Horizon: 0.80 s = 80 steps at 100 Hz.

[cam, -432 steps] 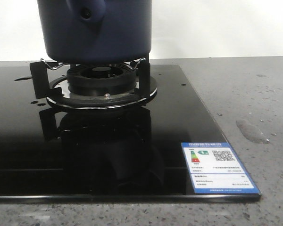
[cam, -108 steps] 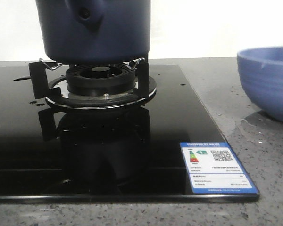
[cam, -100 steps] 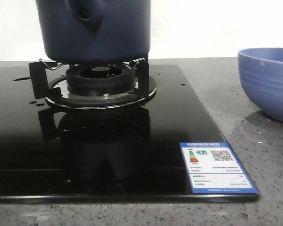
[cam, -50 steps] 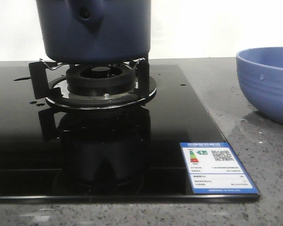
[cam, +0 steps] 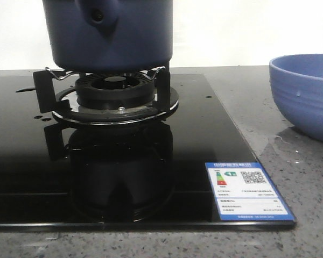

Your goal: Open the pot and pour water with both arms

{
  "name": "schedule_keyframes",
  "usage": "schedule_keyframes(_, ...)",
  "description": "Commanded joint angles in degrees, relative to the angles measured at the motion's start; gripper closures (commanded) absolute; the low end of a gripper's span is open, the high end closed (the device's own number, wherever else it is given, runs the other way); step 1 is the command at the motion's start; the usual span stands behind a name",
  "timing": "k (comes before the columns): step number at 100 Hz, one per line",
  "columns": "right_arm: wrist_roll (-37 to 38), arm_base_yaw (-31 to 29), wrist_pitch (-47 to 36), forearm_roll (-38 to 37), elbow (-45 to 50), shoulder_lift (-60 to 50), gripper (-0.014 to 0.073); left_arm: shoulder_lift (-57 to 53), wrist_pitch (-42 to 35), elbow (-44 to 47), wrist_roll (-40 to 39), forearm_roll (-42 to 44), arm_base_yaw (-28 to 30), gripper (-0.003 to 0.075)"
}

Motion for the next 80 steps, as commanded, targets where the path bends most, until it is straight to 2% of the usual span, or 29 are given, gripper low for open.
schedule_keyframes(1,-0.61,-0.32,-3.58,-0.24,-1.84,-0.45,0.0073,-1.39,1.55,-2.03,2.26,-4.01,-0.26,0.042)
schedule_keyframes(6,-0.61,-0.32,-3.25,-0.24,-1.84,-0.45,0.0073,-1.21,1.7,-2.03,3.06,-4.51,-0.26,0.0377)
schedule_keyframes(21,-0.61,-0.32,-2.87,-0.24,-1.84,-0.33,0.0073,-1.21,0.87,-2.03,3.18,-6.44,-0.26,0.0182)
schedule_keyframes(26,-0.61,-0.32,-2.87,-0.24,-1.84,-0.33,0.0073,-1.49,0.7,-2.03,3.18,-7.33,-0.26,0.0142)
schedule_keyframes(50,-0.61,-0.32,-2.97,-0.88,-1.84,-0.33,0.0073,-8.52,0.39,-2.03,2.49,-7.5,1.14,0.0141)
schedule_keyframes(57,-0.61,-0.21,-2.97,-0.88,-1.84,-0.7,0.0078,-12.48,0.07,-1.67,0.53,-6.58,2.13,0.019)
schedule_keyframes(63,-0.61,0.08,-2.97,-0.88,-1.25,-1.56,0.0126,-16.8,-1.63,-0.58,-3.06,-4.69,3.02,0.0293)
schedule_keyframes(74,-1.18,2.04,-2.97,-1.28,1.4,-3.84,0.0302,-25.73,-6.12,3.35,-11.12,3.77,3.87,0.0514)
schedule_keyframes(80,-1.92,3.64,-3.08,-1.28,4.19,-5.69,0.0453,-30.47,-6.66,6.73,-14.02,8.74,4.02,0.0636)
